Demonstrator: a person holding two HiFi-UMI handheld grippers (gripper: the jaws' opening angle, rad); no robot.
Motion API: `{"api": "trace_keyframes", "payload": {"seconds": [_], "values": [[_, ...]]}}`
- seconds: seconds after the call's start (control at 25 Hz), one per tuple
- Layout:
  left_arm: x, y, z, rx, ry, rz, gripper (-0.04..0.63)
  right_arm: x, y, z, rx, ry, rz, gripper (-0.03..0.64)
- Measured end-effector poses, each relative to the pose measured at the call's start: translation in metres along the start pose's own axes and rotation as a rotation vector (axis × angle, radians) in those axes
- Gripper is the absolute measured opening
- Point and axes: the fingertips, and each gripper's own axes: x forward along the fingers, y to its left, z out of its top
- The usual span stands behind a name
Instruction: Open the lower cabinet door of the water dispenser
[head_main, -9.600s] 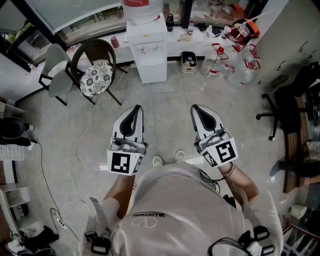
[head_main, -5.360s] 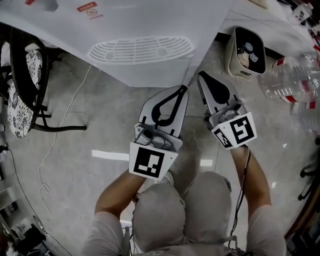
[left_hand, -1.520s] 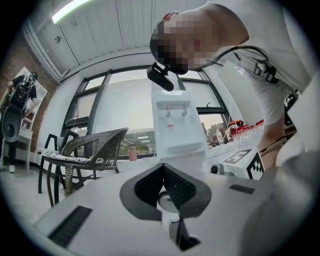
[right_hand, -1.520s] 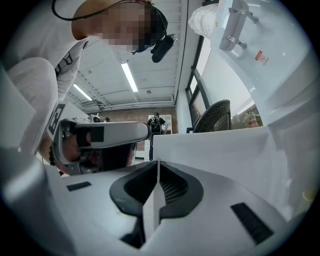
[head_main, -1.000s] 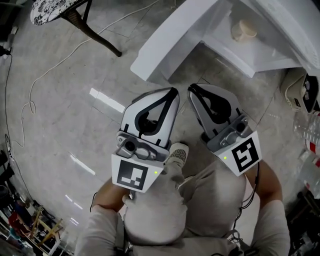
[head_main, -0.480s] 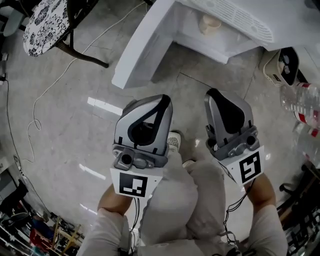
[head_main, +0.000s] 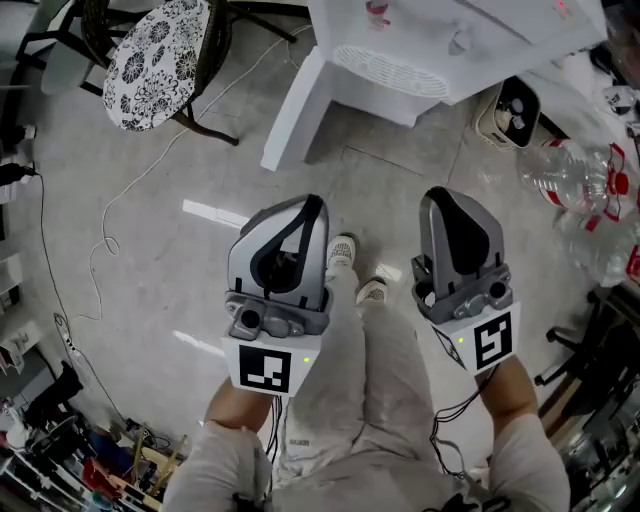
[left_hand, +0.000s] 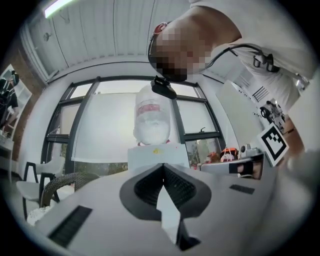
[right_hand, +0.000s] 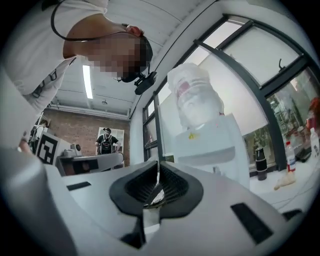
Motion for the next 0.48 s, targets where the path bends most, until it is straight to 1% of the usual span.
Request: {"api": "trace_keyframes", "payload": {"seconds": [0.2,0.32,0.48], "values": [[0.006,0.0,0.13,-0.003,-0.013,0.005,0.002,-0.014,0.017,0.119,-0.011,0.02,-0.02,0.023],[0.006,-0.001,0.207,-0.037,-0.021,0.012,0.002,-0.03,0.026,0.19,-0.006,0.04,-0.04,0.023],[0.004,-0.006,0.292,-0.032,-0.011,-0.007,0.002,-0.061,0.036,0.277,0.017,0.042,-0.095,0.023]]}}
